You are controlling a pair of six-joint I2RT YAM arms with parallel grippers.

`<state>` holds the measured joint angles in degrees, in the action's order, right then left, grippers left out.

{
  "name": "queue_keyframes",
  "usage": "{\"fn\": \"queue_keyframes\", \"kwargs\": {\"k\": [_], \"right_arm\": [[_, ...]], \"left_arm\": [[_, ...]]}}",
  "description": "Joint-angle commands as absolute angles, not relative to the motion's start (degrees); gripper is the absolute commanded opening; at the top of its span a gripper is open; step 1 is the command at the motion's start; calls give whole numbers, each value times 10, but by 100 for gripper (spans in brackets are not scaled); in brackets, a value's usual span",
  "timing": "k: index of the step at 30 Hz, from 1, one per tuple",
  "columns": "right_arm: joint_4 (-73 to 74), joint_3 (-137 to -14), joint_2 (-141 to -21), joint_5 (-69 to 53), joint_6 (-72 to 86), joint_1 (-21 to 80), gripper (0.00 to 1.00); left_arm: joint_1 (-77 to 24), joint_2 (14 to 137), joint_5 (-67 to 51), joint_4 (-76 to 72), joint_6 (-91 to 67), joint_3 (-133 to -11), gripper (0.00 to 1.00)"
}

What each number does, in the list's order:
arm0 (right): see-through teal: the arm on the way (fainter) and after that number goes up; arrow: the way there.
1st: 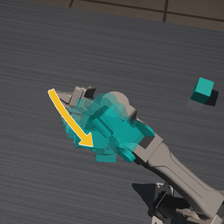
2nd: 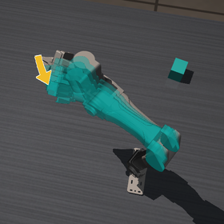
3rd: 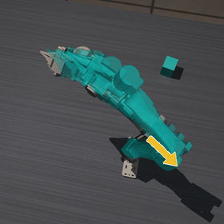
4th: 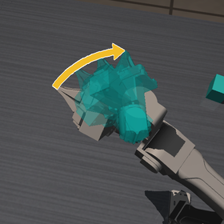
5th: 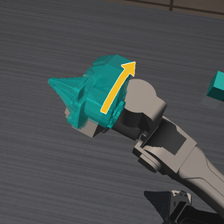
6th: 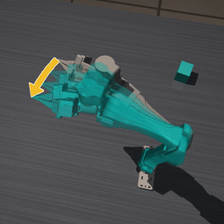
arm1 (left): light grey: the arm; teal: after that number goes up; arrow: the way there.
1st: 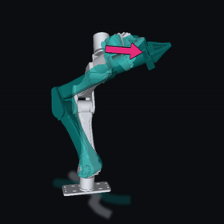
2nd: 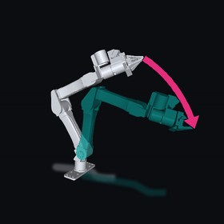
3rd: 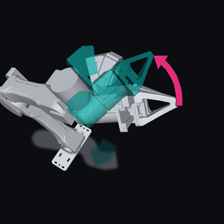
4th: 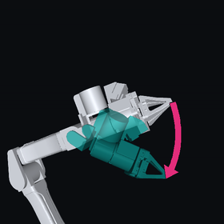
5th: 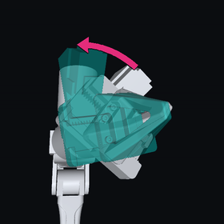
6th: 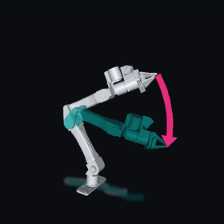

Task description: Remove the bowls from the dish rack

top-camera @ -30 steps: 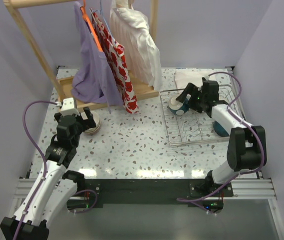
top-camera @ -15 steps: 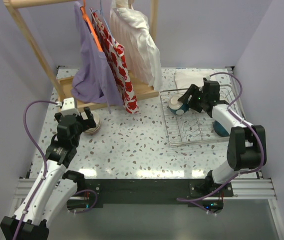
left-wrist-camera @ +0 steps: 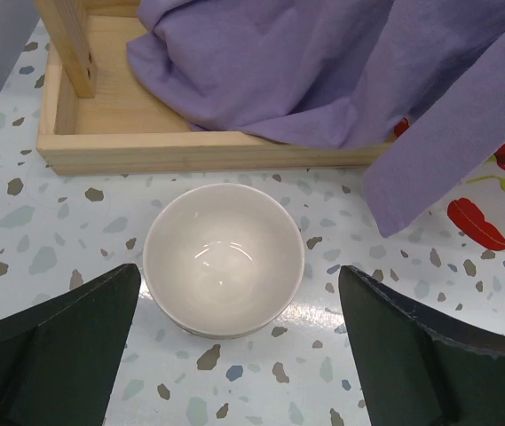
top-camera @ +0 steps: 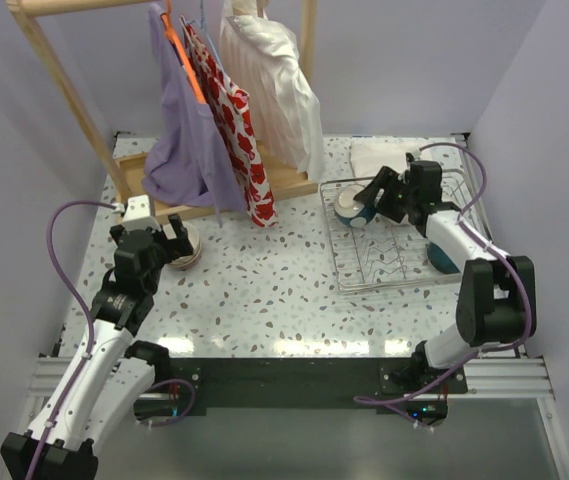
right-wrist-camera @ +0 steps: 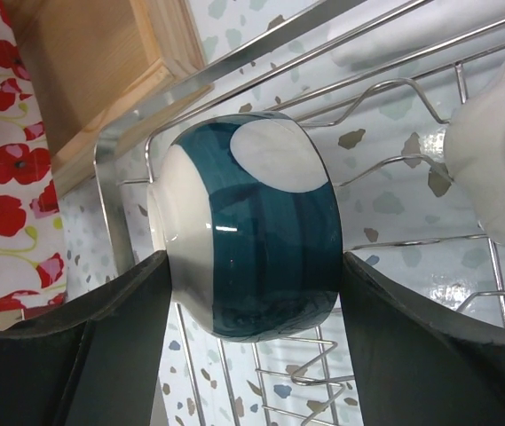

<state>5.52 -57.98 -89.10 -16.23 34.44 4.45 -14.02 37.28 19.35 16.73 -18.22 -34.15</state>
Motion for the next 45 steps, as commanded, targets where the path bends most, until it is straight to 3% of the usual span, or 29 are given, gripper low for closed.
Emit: {"fn": "queue_keyframes", "kwargs": {"k": [1,5,15,23,45], "right_arm": [[12,-590,-838,-202,326,48,6],[40,-596,-811,-180,276,57,0],[91,-583,-695,-9,110,156,0],[85,-551,-614,30,4,220,0],[40,-512,-599,100,-225,493,0]], "left_arm": [[-145,375,174,131,-171,-338,99],[-146,377,149,134,-177,-338,99],[-146,412,38,183,-214,-392,98],[-146,416,3,218,-240,-411,98],[-146,478,-108,263,-363,-447,98]]}}
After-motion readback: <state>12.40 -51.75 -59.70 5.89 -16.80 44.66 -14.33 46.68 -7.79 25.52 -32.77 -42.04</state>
